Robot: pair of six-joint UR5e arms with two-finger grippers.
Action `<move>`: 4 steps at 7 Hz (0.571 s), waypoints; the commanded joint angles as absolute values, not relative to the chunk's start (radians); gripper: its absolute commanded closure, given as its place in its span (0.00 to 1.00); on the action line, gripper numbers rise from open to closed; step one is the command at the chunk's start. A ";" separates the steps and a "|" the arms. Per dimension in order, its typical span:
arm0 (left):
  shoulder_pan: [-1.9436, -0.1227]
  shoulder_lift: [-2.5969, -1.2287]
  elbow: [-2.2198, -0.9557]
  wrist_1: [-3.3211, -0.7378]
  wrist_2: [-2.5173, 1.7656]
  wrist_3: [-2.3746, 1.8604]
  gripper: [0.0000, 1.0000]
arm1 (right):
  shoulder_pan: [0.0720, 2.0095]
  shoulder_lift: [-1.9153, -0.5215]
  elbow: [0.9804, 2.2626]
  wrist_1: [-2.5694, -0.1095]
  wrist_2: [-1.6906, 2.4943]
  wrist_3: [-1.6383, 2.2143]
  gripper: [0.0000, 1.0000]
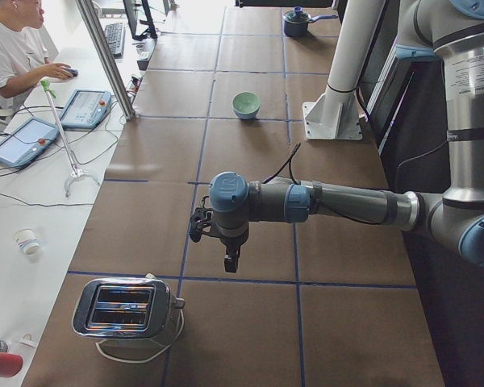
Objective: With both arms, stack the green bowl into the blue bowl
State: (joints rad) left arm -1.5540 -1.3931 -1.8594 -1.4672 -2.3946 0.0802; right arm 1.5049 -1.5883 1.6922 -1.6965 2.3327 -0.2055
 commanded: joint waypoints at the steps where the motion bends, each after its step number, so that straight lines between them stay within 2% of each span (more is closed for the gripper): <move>1: -1.554 -1.402 -1.855 -1.467 -2.395 0.087 0.00 | 1.505 -1.595 1.692 -1.695 2.335 -0.204 0.00; 4: -1.551 -1.413 -1.856 -1.460 -2.390 0.087 0.00 | 1.505 -1.597 1.683 -1.695 2.332 -0.206 0.00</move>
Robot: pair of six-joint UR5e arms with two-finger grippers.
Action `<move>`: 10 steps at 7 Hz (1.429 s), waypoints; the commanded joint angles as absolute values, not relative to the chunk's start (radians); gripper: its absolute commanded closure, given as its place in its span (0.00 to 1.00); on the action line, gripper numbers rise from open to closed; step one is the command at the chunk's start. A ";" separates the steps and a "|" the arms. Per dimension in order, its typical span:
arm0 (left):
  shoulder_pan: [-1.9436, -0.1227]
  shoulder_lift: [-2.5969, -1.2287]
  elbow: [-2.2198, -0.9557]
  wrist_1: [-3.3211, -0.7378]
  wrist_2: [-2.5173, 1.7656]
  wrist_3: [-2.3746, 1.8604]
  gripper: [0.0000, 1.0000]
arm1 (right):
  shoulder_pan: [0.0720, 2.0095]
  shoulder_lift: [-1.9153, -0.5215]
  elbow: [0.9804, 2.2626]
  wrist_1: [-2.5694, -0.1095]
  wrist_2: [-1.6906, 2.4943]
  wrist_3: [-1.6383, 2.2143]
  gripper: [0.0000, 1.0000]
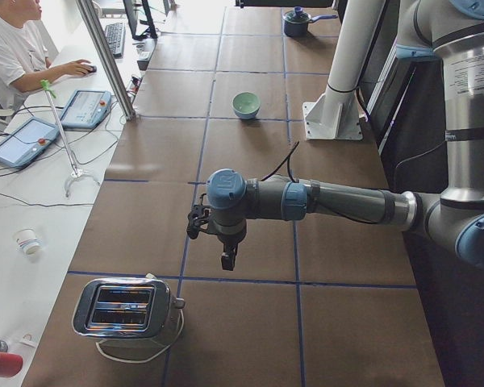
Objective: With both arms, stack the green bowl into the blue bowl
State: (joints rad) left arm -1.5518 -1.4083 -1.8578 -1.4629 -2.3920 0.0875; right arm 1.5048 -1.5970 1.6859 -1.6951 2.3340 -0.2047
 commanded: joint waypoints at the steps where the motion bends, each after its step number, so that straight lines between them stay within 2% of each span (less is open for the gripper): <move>1: -1.551 -1.411 -1.858 -1.459 -2.390 0.089 0.00 | 1.505 -1.592 1.671 -1.695 2.332 -0.206 0.00; 10: -1.543 -1.377 -1.878 -1.486 -2.391 0.080 0.00 | 1.505 -1.552 1.635 -1.695 2.333 -0.206 0.00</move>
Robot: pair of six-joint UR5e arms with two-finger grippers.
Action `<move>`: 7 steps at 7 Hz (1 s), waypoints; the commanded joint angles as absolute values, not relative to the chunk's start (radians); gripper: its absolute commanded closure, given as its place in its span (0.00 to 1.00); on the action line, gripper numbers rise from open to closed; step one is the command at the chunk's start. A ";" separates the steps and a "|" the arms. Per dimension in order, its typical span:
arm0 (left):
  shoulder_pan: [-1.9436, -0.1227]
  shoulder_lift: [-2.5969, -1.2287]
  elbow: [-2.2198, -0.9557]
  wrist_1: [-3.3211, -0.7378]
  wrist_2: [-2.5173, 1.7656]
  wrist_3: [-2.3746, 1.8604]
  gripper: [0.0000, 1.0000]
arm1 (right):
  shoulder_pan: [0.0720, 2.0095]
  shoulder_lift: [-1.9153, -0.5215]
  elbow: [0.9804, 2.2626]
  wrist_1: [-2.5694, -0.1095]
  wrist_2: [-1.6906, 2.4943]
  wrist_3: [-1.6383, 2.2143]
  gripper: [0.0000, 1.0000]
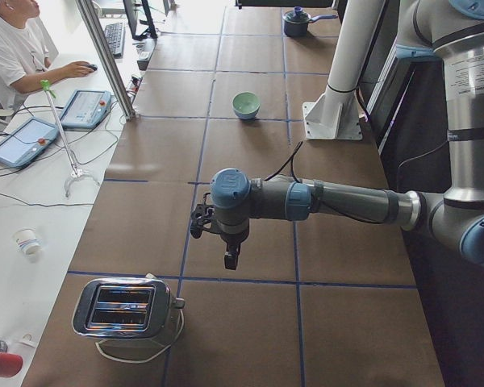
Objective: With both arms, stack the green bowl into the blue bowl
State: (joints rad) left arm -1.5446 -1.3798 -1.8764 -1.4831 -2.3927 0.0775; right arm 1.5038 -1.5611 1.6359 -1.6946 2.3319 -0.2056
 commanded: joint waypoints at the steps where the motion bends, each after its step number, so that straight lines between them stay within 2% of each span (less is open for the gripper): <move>1: -1.543 -1.379 -1.878 -1.488 -2.391 0.080 0.00 | 1.503 -1.552 1.640 -1.694 2.333 -0.206 0.00; 7: -1.543 -1.374 -1.878 -1.516 -2.391 0.083 0.00 | 1.503 -1.552 1.647 -1.694 2.338 -0.202 0.00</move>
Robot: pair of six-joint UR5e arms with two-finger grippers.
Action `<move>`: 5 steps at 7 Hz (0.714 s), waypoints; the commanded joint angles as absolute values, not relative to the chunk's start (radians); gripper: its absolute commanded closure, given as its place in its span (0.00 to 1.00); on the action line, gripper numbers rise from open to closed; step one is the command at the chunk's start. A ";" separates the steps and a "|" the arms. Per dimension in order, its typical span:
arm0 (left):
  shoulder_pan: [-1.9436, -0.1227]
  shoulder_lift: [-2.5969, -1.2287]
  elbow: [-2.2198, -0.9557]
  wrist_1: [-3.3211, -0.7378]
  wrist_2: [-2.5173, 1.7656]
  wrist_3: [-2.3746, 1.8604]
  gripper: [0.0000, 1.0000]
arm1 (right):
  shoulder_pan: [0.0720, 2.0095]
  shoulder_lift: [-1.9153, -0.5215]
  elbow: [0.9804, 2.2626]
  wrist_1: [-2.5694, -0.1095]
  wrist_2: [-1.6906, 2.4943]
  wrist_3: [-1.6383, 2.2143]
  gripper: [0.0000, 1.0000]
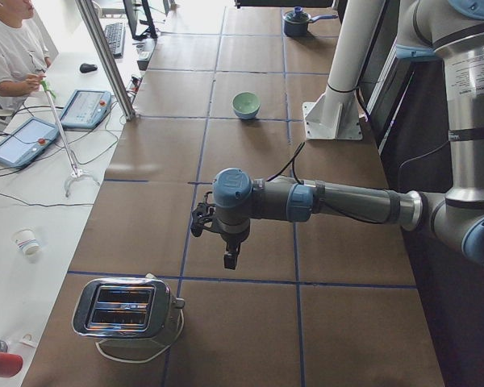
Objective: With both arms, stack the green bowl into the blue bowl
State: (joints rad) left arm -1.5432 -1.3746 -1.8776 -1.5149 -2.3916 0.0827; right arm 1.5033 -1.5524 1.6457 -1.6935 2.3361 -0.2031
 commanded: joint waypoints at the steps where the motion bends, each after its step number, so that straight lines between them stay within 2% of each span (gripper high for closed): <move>1: -1.543 -1.374 -1.878 -1.516 -2.391 0.083 0.00 | 1.503 -1.552 1.646 -1.695 2.338 -0.202 0.00; 5: -1.543 -1.374 -1.878 -1.516 -2.391 0.083 0.00 | 1.503 -1.552 1.649 -1.695 2.339 -0.202 0.00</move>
